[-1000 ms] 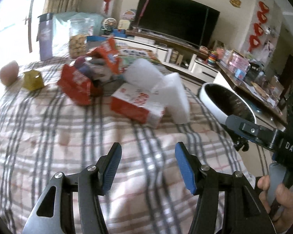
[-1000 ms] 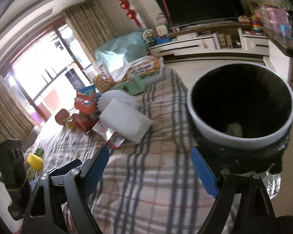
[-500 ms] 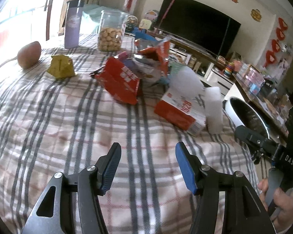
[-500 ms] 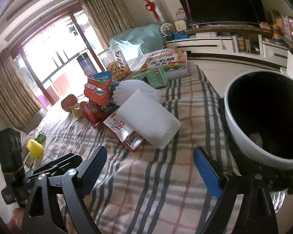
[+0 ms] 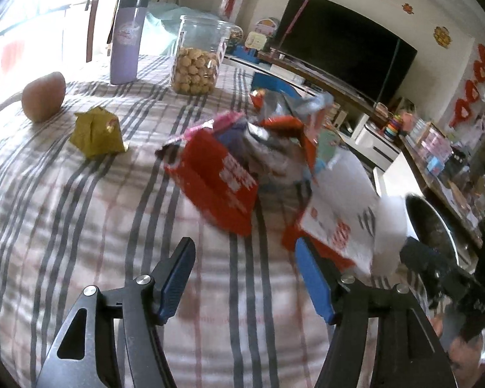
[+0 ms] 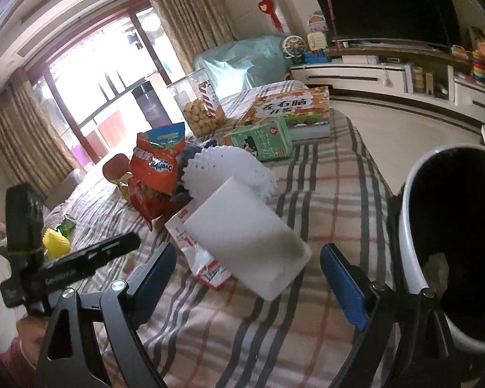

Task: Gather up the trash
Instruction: 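Grasp the red snack bag with the left gripper while the right gripper grasps the white paper cup, then carry the red bag and paper cup over the bin and release both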

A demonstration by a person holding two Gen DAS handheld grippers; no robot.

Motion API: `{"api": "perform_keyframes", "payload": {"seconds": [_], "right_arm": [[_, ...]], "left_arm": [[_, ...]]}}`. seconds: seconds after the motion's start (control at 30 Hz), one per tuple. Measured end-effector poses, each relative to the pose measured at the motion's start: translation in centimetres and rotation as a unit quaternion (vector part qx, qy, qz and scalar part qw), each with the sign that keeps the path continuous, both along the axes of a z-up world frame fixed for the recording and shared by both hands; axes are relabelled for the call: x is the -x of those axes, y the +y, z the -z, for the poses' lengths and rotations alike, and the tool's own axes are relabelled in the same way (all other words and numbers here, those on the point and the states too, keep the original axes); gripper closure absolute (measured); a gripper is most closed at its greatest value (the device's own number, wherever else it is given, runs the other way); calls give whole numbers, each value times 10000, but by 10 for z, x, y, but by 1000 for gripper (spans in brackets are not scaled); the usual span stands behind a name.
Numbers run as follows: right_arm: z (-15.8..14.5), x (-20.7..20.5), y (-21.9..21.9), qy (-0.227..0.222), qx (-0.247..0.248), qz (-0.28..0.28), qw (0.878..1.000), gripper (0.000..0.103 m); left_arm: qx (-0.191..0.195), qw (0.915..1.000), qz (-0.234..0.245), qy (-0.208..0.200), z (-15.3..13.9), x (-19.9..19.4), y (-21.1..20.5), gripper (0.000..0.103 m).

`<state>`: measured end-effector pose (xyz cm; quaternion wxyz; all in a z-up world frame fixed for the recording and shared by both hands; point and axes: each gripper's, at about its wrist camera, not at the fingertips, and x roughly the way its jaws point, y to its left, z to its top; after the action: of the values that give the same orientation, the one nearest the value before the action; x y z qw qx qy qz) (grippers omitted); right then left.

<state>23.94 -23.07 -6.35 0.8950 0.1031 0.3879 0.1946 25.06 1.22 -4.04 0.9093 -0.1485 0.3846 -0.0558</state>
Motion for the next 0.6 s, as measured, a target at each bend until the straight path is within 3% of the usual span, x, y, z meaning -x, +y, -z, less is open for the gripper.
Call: {"api": "perform_keyframes", "payload": {"seconds": [0.17,0.27,0.33,0.43,0.6], "right_arm": [[0,-12,5,-57,45,-151,9999,11],[3,-15,7,-55,77,-218,9997,14],[6,-15,8,3,27,-273,9996,26],[7,-12,8,15,6,-245,9997,29],[4,1,7,-14,-46,-209,9998,31]], "left_arm": [[-28,9999,-104,64,6,-25,1,39],[-46,9999,-143,84,12,-30,3,45],[-2,9998,-110,139,16,-33,5,70],[62,9997,-90,199,22,-33,10,91],[30,10000,-79,29,16,-18,13,100]]}}
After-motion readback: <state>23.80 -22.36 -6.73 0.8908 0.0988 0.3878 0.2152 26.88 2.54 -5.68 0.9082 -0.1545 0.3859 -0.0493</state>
